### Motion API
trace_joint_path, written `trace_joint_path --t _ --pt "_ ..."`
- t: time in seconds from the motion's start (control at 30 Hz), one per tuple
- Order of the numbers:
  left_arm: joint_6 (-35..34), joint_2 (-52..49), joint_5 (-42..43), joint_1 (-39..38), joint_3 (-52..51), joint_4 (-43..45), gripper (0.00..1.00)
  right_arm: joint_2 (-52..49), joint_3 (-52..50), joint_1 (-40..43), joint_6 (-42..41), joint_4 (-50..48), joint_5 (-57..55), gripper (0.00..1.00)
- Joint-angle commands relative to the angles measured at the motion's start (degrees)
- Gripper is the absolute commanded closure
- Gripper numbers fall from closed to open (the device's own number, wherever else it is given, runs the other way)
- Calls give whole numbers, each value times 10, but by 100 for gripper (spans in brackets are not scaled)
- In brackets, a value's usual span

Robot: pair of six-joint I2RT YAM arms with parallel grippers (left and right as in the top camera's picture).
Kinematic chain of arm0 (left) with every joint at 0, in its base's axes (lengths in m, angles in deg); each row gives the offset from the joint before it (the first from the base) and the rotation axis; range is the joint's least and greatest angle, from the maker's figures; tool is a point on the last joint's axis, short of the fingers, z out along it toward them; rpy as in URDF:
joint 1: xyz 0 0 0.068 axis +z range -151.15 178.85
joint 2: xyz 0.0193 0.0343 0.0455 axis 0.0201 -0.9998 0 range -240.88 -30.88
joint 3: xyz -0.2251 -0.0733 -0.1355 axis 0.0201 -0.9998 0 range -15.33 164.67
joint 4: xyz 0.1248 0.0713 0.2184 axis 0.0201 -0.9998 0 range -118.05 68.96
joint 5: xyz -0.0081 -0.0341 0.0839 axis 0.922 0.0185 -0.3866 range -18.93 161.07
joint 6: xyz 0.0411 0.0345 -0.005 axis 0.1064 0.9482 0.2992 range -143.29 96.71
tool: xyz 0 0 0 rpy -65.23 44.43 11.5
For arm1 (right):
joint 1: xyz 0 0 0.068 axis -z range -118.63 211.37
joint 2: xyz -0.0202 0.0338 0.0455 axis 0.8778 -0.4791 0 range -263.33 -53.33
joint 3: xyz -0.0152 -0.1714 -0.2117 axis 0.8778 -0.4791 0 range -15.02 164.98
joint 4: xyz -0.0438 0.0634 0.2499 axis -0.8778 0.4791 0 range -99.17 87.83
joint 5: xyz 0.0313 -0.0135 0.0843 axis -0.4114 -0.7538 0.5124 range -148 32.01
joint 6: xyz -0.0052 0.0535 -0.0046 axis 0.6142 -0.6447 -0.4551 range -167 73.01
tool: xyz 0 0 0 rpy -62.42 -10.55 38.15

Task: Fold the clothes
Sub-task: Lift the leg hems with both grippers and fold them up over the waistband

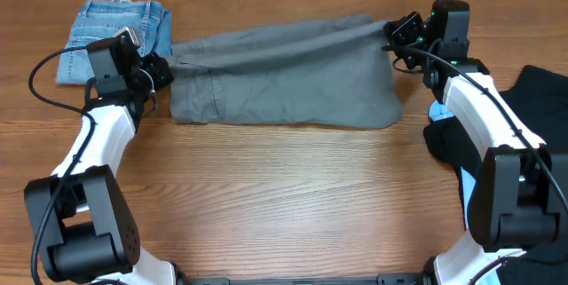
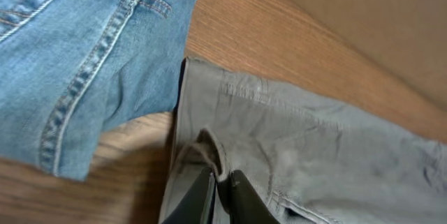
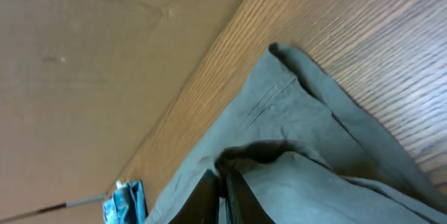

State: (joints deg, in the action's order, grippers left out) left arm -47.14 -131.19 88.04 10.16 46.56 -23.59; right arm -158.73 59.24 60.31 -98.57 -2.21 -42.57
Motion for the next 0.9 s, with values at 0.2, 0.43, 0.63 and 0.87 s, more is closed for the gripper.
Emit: trace_joint_path --t 0.2,0.43,0.63,0.87 --pt "-41 -17 -4 -6 11 30 84 -10 14 15 -21 -31 -16 92" --pt "-32 -17 22 -3 14 32 38 -12 21 21 37 -22 39 53" --pt "44 -16 96 26 50 -79 37 -12 34 37 139 181 40 42" --pt "189 -11 89 40 129 -319 33 -12 29 40 191 390 -28 45"
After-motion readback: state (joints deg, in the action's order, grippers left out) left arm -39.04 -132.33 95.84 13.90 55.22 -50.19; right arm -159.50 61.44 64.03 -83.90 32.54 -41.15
